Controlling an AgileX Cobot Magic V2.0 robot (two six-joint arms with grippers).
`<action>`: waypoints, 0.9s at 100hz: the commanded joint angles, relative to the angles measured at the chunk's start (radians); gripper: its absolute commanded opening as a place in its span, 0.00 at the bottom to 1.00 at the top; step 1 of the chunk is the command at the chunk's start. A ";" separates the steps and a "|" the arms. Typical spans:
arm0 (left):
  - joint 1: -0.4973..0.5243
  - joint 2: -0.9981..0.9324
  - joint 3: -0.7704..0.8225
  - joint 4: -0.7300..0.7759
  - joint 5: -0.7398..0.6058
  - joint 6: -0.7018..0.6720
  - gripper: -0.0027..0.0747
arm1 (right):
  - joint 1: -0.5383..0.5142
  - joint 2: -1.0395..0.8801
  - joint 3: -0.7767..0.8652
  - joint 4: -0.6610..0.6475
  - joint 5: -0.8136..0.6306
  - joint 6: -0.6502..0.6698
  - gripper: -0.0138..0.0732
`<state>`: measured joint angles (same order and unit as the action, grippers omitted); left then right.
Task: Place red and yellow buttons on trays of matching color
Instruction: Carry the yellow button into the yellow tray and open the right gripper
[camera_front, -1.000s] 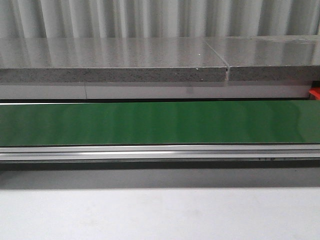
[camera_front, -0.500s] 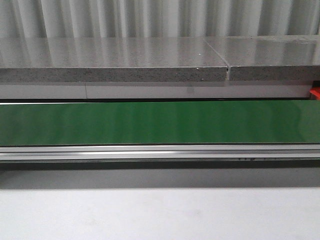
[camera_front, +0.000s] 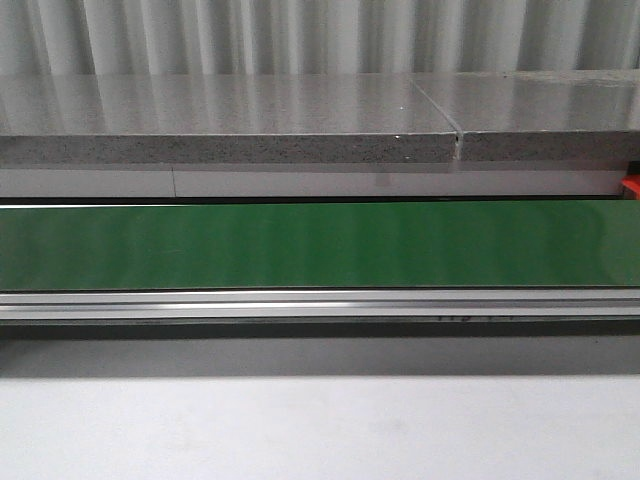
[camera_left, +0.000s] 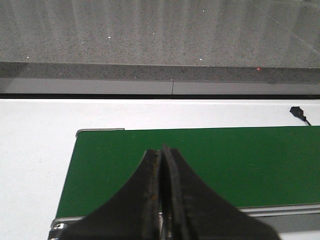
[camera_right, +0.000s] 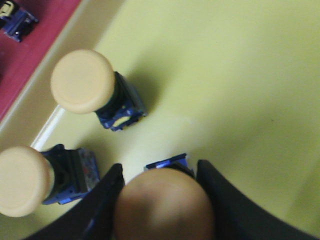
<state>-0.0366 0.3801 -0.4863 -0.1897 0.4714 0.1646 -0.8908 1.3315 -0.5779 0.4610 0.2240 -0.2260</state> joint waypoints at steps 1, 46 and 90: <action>-0.009 0.009 -0.028 -0.012 -0.074 0.000 0.01 | 0.020 -0.020 -0.020 0.012 -0.072 -0.017 0.26; -0.009 0.009 -0.028 -0.012 -0.074 0.000 0.01 | 0.026 0.073 -0.020 0.012 -0.061 -0.017 0.28; -0.009 0.009 -0.028 -0.012 -0.074 0.000 0.01 | 0.026 0.057 -0.021 0.012 -0.051 -0.018 0.77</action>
<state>-0.0366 0.3801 -0.4863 -0.1897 0.4714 0.1646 -0.8681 1.4290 -0.5779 0.4660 0.2029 -0.2318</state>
